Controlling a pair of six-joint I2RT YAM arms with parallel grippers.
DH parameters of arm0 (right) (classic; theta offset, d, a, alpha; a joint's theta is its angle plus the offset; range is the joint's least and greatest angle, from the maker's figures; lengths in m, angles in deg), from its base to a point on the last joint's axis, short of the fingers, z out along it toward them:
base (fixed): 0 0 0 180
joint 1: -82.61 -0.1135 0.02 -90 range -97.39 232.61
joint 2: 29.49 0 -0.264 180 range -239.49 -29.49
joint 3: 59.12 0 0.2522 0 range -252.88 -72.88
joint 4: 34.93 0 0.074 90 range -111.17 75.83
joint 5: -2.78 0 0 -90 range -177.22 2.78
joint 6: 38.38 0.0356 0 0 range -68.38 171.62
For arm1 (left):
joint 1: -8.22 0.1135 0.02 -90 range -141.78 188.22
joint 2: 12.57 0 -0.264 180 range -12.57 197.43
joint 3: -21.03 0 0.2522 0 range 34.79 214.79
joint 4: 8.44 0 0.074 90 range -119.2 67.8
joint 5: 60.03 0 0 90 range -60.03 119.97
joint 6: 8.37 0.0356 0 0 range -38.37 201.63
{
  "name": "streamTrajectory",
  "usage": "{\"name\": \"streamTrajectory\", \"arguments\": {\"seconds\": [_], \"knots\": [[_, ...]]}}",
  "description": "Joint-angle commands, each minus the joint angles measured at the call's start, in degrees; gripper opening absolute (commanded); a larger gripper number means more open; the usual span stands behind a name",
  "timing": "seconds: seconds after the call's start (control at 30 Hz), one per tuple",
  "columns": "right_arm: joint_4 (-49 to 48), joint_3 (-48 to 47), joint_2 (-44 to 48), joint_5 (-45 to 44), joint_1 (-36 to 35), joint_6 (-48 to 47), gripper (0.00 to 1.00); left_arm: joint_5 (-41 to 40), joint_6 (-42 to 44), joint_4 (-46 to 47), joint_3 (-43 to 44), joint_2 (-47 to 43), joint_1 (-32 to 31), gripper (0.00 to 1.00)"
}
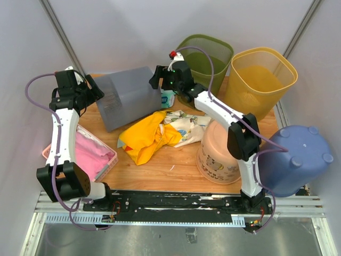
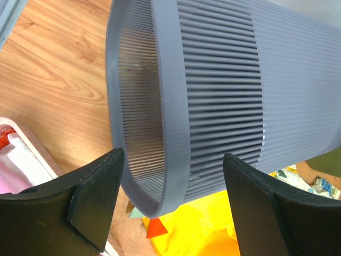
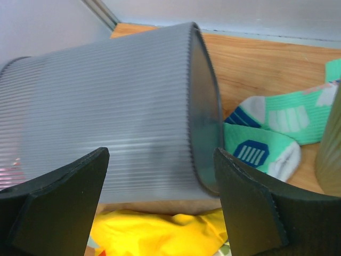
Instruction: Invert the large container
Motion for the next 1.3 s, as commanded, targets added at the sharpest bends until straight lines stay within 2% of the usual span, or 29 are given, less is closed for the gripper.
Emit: {"name": "streamTrajectory", "arguments": {"seconds": [0.0, 0.17, 0.5, 0.63, 0.87, 1.13, 1.27], "knots": [[-0.61, -2.93, -2.33, -1.34, 2.86, 1.1, 0.81, -0.1, -0.36, 0.45, 0.56, -0.17, 0.19, 0.81], [-0.41, -5.21, -4.42, 1.57, 2.99, 1.9, 0.81, 1.54, -0.73, -0.05, 0.67, 0.33, 0.17, 0.9], [-1.71, -9.85, -9.4, 11.46, 2.98, 7.21, 0.82, -0.83, -0.84, 7.83, -6.85, -6.01, 0.18, 0.86], [-4.42, -9.57, -9.5, 17.33, 3.02, 8.92, 0.82, -5.65, -1.02, 2.42, -4.03, -3.59, 0.17, 0.71], [-6.74, -9.98, -8.38, 22.64, 2.98, 11.79, 0.82, -0.64, -2.67, 5.36, -7.53, -4.35, 0.16, 0.44], [-11.18, -14.15, -8.41, 31.88, 2.82, 16.02, 0.81, 2.06, -3.53, 6.64, -8.32, -3.06, 0.2, 0.26], [-12.22, -13.19, -6.44, 34.68, 2.82, 16.65, 0.81, 2.71, -3.44, 7.31, -9.51, -3.37, 0.14, 0.25]]}}
